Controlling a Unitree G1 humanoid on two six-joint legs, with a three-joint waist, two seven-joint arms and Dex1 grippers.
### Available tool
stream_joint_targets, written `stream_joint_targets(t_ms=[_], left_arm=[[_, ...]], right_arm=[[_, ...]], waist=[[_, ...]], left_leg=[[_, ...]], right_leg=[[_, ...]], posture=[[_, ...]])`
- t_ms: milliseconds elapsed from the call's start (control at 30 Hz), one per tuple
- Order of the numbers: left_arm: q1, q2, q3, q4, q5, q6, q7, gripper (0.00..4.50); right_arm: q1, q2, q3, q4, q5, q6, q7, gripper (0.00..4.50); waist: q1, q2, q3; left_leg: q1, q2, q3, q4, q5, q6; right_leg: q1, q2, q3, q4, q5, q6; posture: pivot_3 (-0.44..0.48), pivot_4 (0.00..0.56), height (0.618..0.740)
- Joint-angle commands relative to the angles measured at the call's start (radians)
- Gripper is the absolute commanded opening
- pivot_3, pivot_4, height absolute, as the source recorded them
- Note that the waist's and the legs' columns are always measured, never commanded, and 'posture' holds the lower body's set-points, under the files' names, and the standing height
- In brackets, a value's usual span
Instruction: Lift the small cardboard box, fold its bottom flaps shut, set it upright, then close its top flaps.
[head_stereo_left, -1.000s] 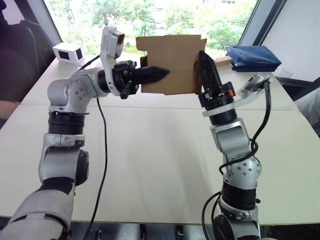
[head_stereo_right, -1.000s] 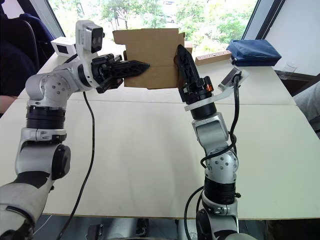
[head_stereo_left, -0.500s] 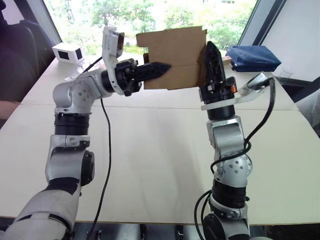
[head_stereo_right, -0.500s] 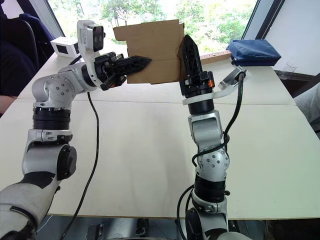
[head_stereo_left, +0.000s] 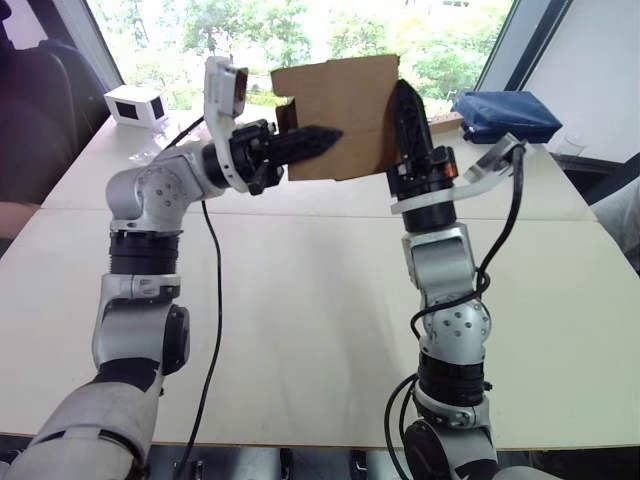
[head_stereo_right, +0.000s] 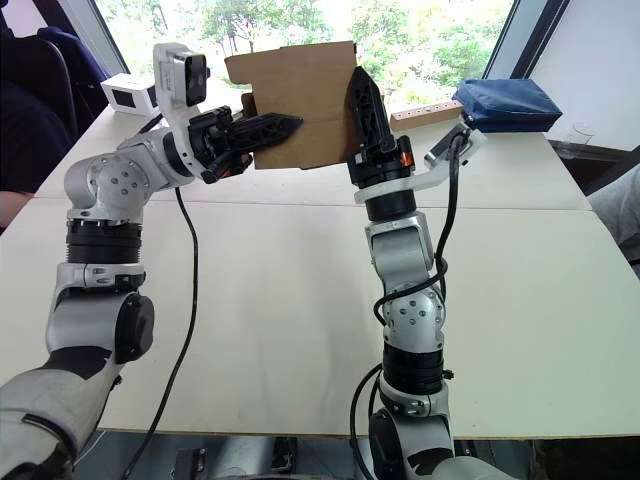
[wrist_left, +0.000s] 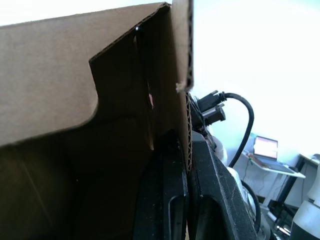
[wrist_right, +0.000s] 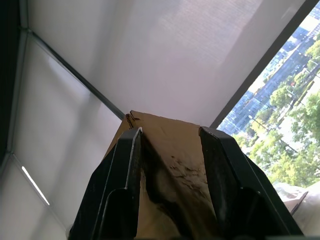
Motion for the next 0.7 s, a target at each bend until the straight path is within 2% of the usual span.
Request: stream_joint_targets(t_ms=[33,333,700], left_arm=[[-0.016,0.0,-0.013,-0.015,-0.003,-0.008,-0.008,0.0],[-0.035,0.023,-0.001,0.015,-0.002,-0.01,-0.025,0.0],[-0.045,0.032,-0.001,0.02,-0.011,0.002,-0.037,0.0]], right_arm=[[0.004,0.013,0.071,-0.076,0.031,0.055,0.035,1.84],[0.089,-0.093,0.022,-0.138,0.042,0.12,0.059,1.84],[0.143,-0.115,-0.037,-0.203,0.143,0.119,0.024,1.84]], waist=[[0.0,0.0,0.0],[0.0,0.0,0.0],[0.002,0.0,0.0]], left_leg=[[0.0,0.0,0.0,0.0,0.0,0.0],[0.0,0.0,0.0,0.0,-0.001,0.002],[0.0,0.0,0.0,0.0,-0.001,0.002]], right_leg=[[0.0,0.0,0.0,0.0,0.0,0.0],[0.0,0.0,0.0,0.0,0.0,0.0],[0.0,0.0,0.0,0.0,0.0,0.0]], posture=[[0.0,0.15,0.74],[0.0,0.15,0.74],[0.0,0.15,0.74]])
